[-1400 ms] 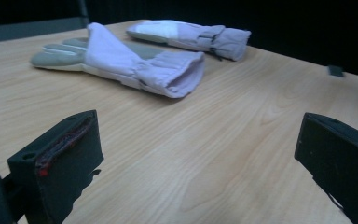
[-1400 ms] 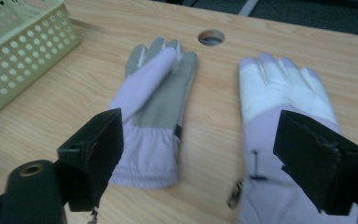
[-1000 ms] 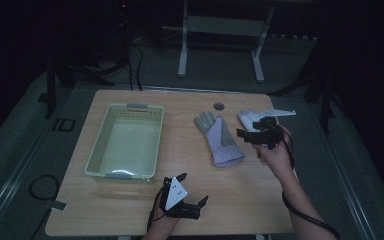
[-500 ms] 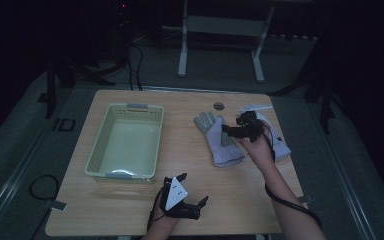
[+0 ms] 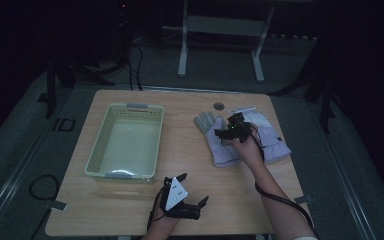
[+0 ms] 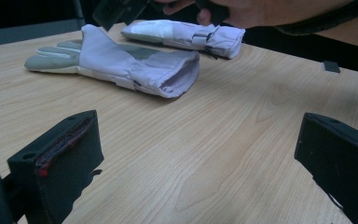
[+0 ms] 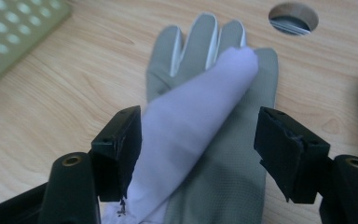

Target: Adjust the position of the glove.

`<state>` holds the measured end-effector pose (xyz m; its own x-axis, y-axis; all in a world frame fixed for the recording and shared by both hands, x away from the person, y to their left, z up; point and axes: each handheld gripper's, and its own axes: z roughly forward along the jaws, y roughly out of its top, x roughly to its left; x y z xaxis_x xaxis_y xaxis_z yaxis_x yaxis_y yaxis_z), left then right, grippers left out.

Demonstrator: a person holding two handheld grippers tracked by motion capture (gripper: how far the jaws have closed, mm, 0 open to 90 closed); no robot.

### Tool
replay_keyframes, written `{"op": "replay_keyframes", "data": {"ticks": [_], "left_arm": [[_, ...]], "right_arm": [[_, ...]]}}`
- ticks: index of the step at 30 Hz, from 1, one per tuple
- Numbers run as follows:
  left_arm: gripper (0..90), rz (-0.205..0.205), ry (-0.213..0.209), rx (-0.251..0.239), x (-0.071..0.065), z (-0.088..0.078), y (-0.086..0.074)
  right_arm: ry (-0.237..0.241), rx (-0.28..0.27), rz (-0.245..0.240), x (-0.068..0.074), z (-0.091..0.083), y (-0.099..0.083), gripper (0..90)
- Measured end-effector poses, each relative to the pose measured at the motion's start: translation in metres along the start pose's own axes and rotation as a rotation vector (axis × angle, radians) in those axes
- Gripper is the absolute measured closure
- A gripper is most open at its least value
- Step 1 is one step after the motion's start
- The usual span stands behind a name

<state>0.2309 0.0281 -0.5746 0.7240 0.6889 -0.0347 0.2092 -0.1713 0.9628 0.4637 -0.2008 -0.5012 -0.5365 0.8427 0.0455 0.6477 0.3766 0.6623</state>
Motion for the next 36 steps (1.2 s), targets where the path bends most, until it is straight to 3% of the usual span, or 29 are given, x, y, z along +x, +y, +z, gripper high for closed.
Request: {"op": "replay_keyframes", "data": {"ticks": [4, 8, 12, 14, 15, 17, 20, 24, 29, 32, 36], "left_arm": [[1.0, -0.004, -0.001, 0.002, 0.001, 0.000, 0.000], [1.0, -0.003, -0.001, 0.002, 0.000, 0.000, 0.000], [1.0, -0.003, 0.000, 0.003, 0.000, 0.000, 0.000], [1.0, -0.003, 0.001, 0.003, 0.000, 0.000, 0.000], [1.0, -0.003, 0.001, 0.003, 0.000, 0.000, 0.000], [1.0, -0.004, 0.001, 0.004, 0.000, 0.000, 0.000], [1.0, -0.004, 0.003, 0.004, 0.000, 0.000, 0.000], [1.0, -0.005, 0.003, 0.003, 0.000, 0.000, 0.000], [1.0, -0.002, 0.004, 0.002, 0.000, 0.000, 0.000], [1.0, -0.001, 0.006, 0.002, 0.000, 0.000, 0.000], [1.0, 0.004, 0.010, 0.002, 0.000, 0.000, 0.000]], "right_arm": [[-0.022, 0.048, 0.006, -0.004, 0.012, -0.004, 38.1], [-0.001, 0.117, 0.029, -0.009, 0.028, -0.013, 38.2], [0.035, 0.118, 0.057, -0.012, 0.032, -0.017, 43.0], [0.041, 0.123, 0.061, -0.013, 0.032, -0.017, 49.5], [0.048, 0.130, 0.088, -0.013, 0.032, -0.016, 54.0], [0.054, 0.139, 0.065, -0.012, 0.032, -0.015, 62.6], [0.046, 0.141, 0.096, -0.007, 0.029, -0.014, 76.0], [0.067, 0.136, 0.150, -0.003, 0.016, -0.008, 81.9], [0.078, 0.077, 0.161, 0.010, -0.014, 0.002, 82.9], [0.085, 0.042, 0.206, 0.019, -0.031, 0.008, 82.9], [0.043, 0.009, 0.194, 0.037, -0.049, 0.014, 82.8]]}}
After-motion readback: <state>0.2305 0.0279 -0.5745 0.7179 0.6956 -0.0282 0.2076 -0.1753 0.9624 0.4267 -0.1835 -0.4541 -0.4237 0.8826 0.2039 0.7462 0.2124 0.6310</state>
